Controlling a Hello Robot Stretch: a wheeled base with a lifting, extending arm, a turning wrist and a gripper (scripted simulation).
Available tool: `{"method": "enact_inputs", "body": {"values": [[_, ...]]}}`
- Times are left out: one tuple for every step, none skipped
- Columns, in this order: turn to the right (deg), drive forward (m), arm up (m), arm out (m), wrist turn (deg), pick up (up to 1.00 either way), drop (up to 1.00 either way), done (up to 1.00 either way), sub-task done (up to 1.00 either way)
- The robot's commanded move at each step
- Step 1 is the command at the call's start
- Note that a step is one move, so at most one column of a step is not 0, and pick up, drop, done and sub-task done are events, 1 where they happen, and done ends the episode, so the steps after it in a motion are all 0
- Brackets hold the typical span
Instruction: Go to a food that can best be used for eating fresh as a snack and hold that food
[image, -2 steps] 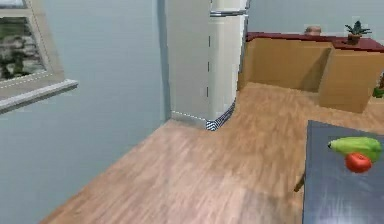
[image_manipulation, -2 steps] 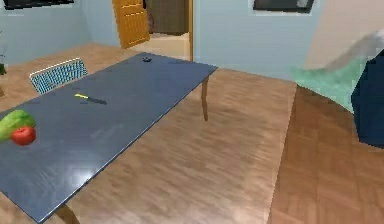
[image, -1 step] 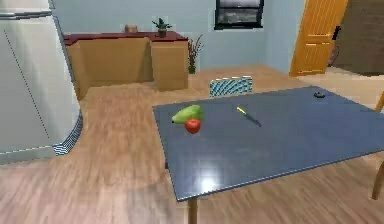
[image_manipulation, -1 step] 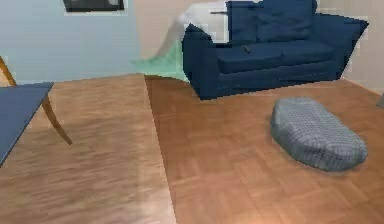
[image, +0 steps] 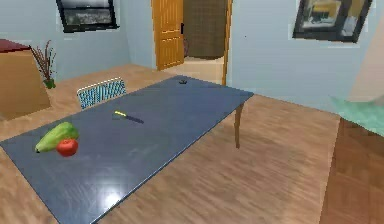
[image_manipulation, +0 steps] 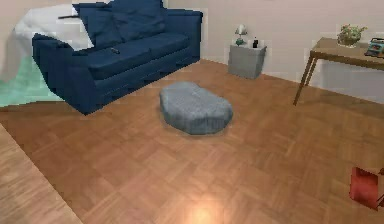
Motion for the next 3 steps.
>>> {"method": "enact_inputs", "body": {"values": [[0.0, 0.75, 0.00, 0.00, 0.0, 0.00, 0.00, 0.00, 0.00], [39.0, 0.00, 0.00, 0.00, 0.0, 0.00, 0.00, 0.00, 0.00], [0.0, 0.05, 0.00, 0.00, 0.0, 0.00, 0.00, 0.00, 0.00]]}}
